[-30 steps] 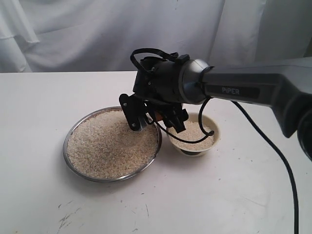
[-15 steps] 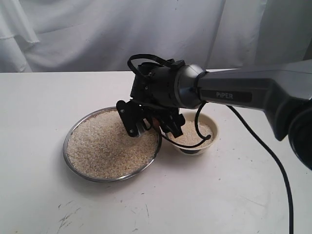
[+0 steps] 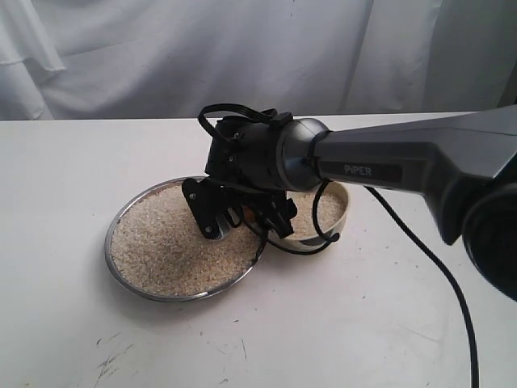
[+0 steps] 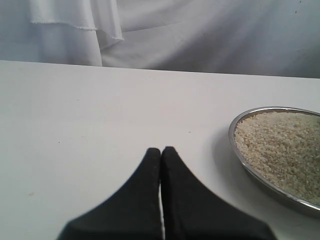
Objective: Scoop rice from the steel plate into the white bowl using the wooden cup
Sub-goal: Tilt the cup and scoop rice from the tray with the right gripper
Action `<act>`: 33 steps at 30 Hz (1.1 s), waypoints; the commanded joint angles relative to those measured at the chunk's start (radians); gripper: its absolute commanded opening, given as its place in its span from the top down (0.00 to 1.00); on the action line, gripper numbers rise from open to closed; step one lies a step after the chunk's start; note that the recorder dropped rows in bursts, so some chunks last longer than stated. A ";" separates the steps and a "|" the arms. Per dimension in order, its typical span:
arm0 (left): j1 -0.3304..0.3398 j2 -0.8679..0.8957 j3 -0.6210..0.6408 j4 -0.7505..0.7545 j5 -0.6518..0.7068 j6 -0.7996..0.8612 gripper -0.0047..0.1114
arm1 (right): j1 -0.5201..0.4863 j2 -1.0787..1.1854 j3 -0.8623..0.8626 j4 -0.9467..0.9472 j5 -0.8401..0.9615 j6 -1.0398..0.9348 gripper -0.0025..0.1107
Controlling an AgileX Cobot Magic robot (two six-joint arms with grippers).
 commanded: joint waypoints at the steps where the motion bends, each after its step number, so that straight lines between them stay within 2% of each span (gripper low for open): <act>1: 0.002 -0.004 0.005 -0.001 -0.007 -0.001 0.96 | 0.001 -0.016 -0.006 0.001 0.003 -0.009 0.98; 21: 0.002 -0.004 0.005 -0.001 -0.007 -0.001 0.96 | -0.001 -0.072 -0.006 -0.033 0.019 -0.003 0.98; 33: 0.002 -0.004 0.005 -0.001 -0.007 -0.001 0.96 | -0.001 -0.044 -0.006 -0.038 -0.034 0.001 0.98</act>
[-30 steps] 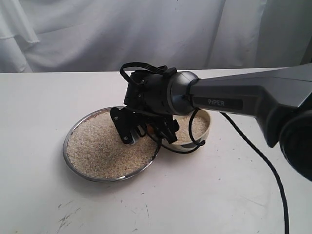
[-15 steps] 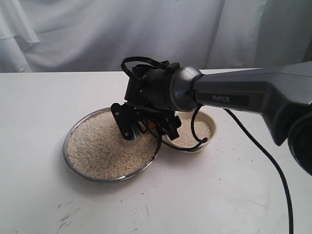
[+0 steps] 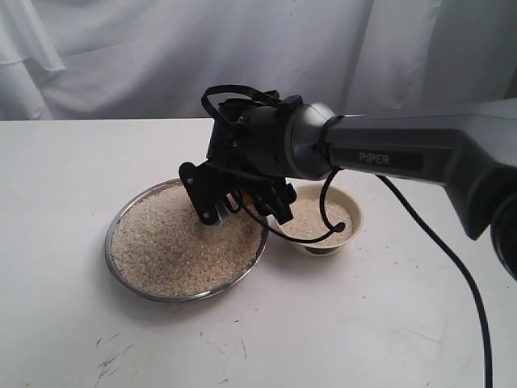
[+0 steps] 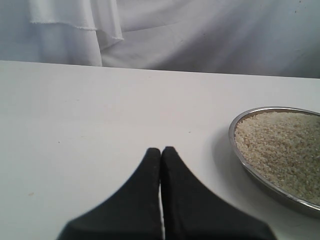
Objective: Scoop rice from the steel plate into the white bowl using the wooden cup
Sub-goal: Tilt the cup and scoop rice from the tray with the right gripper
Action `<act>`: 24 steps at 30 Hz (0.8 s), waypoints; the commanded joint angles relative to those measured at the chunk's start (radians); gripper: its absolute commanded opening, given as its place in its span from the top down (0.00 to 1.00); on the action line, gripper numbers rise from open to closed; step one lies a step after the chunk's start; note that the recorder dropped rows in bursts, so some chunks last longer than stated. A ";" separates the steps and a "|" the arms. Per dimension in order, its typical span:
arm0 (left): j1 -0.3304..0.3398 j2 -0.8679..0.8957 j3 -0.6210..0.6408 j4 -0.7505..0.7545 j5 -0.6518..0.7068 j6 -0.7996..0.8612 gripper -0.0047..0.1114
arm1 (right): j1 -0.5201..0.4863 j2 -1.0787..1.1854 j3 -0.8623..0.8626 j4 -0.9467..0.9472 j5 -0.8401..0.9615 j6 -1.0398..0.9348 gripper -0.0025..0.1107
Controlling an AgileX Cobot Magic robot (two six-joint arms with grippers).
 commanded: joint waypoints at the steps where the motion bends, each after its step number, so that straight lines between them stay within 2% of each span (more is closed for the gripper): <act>1: 0.002 -0.004 0.005 -0.001 -0.007 -0.001 0.96 | -0.001 0.006 -0.006 -0.016 -0.024 0.001 0.98; 24: 0.002 -0.004 0.005 -0.001 -0.007 -0.001 0.96 | 0.059 0.051 -0.006 0.048 -0.064 -0.011 0.98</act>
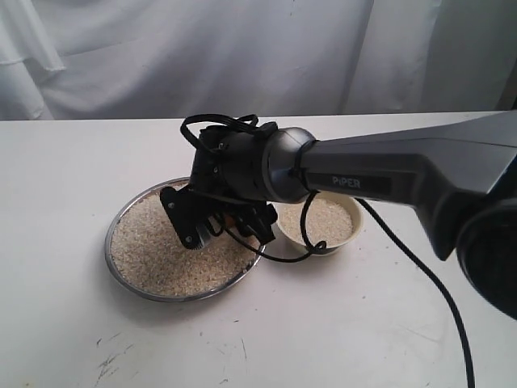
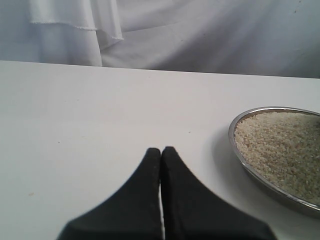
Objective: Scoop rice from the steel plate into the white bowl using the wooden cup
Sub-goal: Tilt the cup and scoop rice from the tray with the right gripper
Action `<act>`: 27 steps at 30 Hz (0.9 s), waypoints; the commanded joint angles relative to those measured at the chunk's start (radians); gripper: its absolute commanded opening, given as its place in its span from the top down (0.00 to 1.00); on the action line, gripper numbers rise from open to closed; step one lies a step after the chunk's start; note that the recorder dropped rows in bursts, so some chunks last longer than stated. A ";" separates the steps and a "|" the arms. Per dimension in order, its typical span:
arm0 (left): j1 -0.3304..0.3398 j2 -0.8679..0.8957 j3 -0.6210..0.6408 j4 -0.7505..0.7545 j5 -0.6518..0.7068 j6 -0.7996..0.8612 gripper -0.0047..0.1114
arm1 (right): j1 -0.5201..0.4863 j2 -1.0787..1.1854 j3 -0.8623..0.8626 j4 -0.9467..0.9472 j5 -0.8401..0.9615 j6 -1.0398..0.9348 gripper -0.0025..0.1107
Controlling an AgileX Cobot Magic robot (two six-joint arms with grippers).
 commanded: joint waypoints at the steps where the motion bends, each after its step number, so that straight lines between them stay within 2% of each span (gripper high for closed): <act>1: 0.002 -0.004 0.005 -0.001 -0.007 -0.001 0.96 | 0.016 0.006 -0.006 0.021 -0.013 -0.011 0.98; 27: 0.002 -0.004 0.005 -0.001 -0.007 -0.001 0.96 | 0.083 0.009 -0.026 0.051 -0.041 -0.009 0.98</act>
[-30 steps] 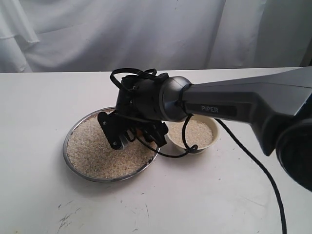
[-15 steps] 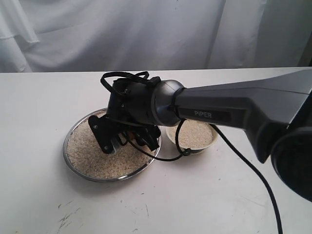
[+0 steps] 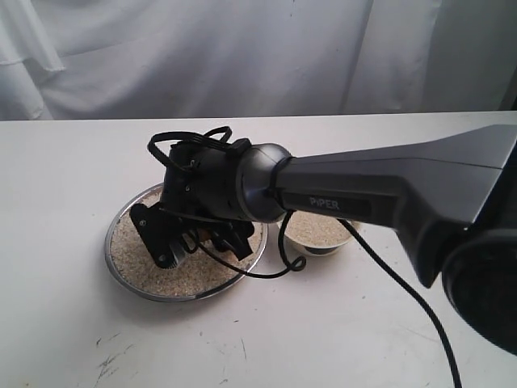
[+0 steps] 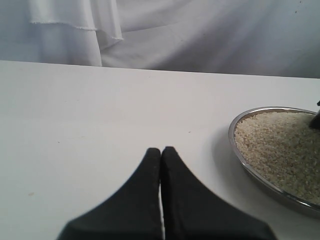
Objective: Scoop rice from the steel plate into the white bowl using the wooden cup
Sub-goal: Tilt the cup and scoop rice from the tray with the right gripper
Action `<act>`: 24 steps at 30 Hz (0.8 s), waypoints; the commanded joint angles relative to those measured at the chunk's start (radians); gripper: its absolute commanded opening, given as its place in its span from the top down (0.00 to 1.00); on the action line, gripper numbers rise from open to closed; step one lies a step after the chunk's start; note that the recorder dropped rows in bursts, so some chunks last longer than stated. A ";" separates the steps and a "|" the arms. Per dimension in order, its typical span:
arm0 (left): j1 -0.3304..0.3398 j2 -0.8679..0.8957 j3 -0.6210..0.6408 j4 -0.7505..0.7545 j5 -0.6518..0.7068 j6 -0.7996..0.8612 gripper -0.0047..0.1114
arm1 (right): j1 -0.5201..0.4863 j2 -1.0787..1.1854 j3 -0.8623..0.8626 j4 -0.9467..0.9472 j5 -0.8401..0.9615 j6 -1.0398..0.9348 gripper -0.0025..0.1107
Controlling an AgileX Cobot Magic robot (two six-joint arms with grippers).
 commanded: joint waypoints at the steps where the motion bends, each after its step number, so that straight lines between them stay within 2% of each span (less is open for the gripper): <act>1: 0.002 -0.004 0.005 -0.001 -0.007 -0.001 0.96 | 0.010 -0.001 -0.005 0.023 -0.045 0.007 0.98; 17: 0.002 -0.004 0.005 -0.001 -0.007 -0.001 0.96 | 0.014 0.013 -0.006 0.029 -0.138 0.224 0.98; 24: 0.002 -0.004 0.005 -0.001 -0.007 -0.001 0.96 | 0.014 0.019 -0.006 0.047 -0.247 0.375 0.98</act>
